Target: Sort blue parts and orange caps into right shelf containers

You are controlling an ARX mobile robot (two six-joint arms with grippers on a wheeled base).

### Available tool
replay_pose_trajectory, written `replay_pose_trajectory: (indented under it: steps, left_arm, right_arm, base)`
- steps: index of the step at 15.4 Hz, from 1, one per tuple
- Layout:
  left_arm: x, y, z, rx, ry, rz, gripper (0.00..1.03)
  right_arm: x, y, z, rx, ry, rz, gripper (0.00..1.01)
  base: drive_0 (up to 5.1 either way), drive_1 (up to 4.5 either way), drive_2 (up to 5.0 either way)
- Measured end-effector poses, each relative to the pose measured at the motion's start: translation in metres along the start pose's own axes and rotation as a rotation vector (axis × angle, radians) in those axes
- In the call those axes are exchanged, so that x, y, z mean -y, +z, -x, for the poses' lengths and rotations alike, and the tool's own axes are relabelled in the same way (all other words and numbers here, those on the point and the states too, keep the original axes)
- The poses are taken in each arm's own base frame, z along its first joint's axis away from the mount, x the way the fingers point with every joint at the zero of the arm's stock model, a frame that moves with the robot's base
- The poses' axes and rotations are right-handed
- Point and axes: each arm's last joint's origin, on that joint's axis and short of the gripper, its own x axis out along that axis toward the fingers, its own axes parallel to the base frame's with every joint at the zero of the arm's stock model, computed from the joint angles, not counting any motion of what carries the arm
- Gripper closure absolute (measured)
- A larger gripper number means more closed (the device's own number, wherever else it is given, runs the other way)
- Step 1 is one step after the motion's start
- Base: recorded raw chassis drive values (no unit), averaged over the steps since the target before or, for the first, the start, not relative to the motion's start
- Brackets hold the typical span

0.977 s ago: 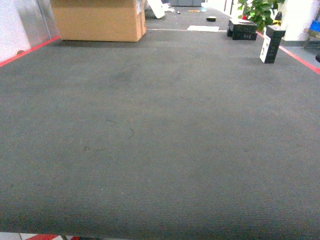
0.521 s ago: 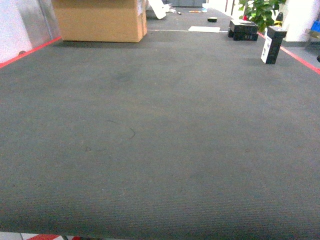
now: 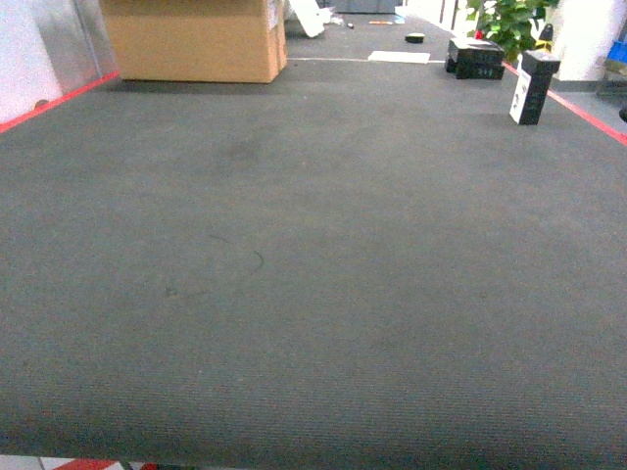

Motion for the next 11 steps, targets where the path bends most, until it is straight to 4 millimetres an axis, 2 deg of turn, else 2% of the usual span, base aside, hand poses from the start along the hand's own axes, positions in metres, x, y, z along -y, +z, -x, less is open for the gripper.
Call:
replay_pose_trajectory:
  steps: [11]
  left_arm:
    - [-0.0002, 0.0000, 0.0000, 0.000, 0.002, 0.000, 0.60]
  right_arm:
    - [0.0000, 0.0000, 0.0000, 0.000, 0.000, 0.000, 0.59]
  base:
    - [0.0, 0.00, 0.0]
